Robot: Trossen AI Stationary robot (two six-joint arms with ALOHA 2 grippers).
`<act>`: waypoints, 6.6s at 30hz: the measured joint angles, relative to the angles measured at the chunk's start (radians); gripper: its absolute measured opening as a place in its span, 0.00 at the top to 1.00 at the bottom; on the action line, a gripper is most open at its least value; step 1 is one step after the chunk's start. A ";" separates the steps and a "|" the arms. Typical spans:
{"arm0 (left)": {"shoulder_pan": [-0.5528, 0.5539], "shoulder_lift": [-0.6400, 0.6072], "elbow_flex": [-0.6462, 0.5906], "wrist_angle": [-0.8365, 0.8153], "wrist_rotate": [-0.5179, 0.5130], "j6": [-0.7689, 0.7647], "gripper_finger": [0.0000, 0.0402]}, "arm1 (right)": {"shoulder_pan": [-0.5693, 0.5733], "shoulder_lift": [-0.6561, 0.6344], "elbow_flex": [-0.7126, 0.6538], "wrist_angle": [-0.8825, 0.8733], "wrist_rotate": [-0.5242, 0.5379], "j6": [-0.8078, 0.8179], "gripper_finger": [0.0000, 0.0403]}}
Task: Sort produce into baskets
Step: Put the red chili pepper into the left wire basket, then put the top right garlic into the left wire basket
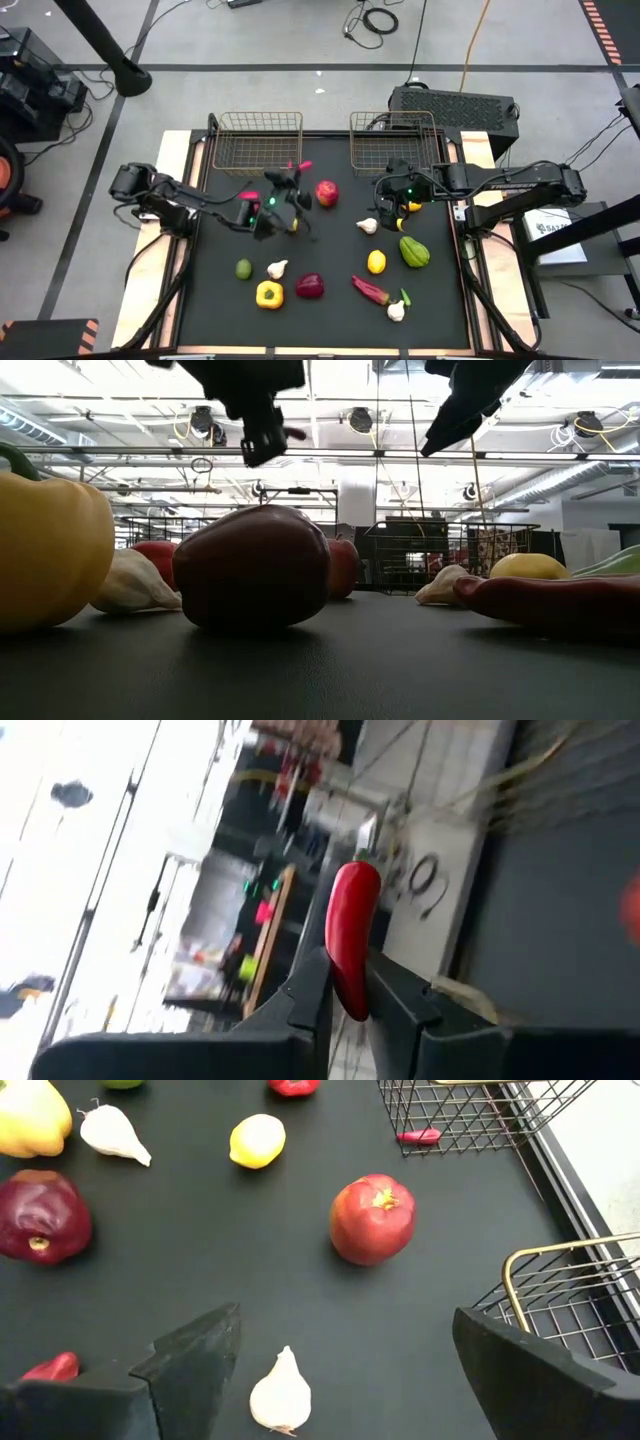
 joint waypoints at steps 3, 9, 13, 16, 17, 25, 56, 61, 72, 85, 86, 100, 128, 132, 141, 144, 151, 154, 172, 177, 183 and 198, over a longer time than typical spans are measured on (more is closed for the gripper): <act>0.110 0.000 0.000 -0.001 0.035 0.003 0.86 | 0.000 0.000 0.000 0.000 0.000 -0.004 0.12; 0.315 0.000 0.000 -0.059 0.082 -0.004 0.86 | 0.000 0.000 0.000 -0.024 0.000 -0.022 0.12; 0.376 0.000 0.000 -0.134 0.112 -0.083 0.86 | 0.000 0.000 0.000 -0.069 0.001 -0.025 0.12; 0.406 0.000 0.000 -0.271 0.277 -0.227 0.86 | 0.000 0.000 0.000 -0.085 0.002 -0.025 0.12; 0.417 0.001 -0.001 -0.314 0.341 -0.275 0.86 | 0.000 0.000 0.000 -0.087 0.002 -0.025 0.12; 0.477 0.001 -0.001 -0.525 0.476 -0.495 0.78 | 0.000 0.000 0.000 -0.096 0.002 0.005 0.12; 0.040 -0.410 0.064 -0.667 0.537 -1.076 0.42 | 0.026 0.001 -0.134 0.105 -0.150 0.055 0.12; -0.011 -0.410 0.064 -0.730 0.531 -1.105 0.42 | 0.056 0.004 -0.214 0.121 -0.227 0.238 0.12; -0.037 -0.410 0.063 -0.727 0.558 -1.102 0.42 | 0.105 0.013 -0.311 0.252 -0.230 0.230 0.12; -0.037 -0.409 0.063 -0.717 0.557 -1.103 0.42 | 0.084 0.204 -0.314 0.272 -0.072 0.024 0.13; -0.037 -0.409 0.063 -0.716 0.557 -1.104 0.42 | 0.080 0.221 -0.314 0.271 -0.072 0.020 0.13; -0.035 -0.377 0.062 -0.720 0.557 -1.075 0.42 | 0.002 0.363 -0.314 0.333 -0.078 -0.014 0.13; -0.034 -0.378 0.062 -0.716 0.556 -1.071 0.42 | -0.001 0.357 -0.314 0.332 -0.157 0.054 0.53; -0.034 -0.378 0.062 -0.716 0.556 -1.071 0.42 | -0.001 0.357 -0.300 0.333 -0.157 0.054 0.51; -0.034 -0.348 0.062 -0.668 0.640 -1.042 0.42 | 0.000 0.357 -0.154 0.321 -0.205 0.036 0.47; -0.034 -0.328 0.062 -0.630 0.666 -0.990 0.42 | 0.000 0.357 -0.086 0.322 -0.206 0.003 0.47; -0.034 -0.277 0.062 -0.499 0.855 -1.018 0.42 | 0.000 0.357 0.048 0.327 -0.206 -0.026 0.47; -0.034 -0.255 0.062 -0.468 0.884 -0.990 0.40 | 0.008 0.357 0.081 0.323 -0.209 -0.028 0.47; -0.028 -0.080 0.062 -0.361 1.057 -0.833 0.27 | 0.066 0.357 0.105 0.315 -0.206 -0.074 0.47; 0.000 -0.081 0.062 -0.356 1.050 -0.793 0.28 | 0.066 0.357 0.105 0.315 -0.206 -0.076 0.47; 0.014 -0.070 0.062 -0.354 1.070 -0.782 0.36 | 0.066 0.357 0.105 0.315 -0.206 -0.078 0.47; 0.017 -0.033 0.062 -0.334 1.109 -0.730 0.52 | 0.066 0.357 0.105 0.321 -0.202 -0.079 0.47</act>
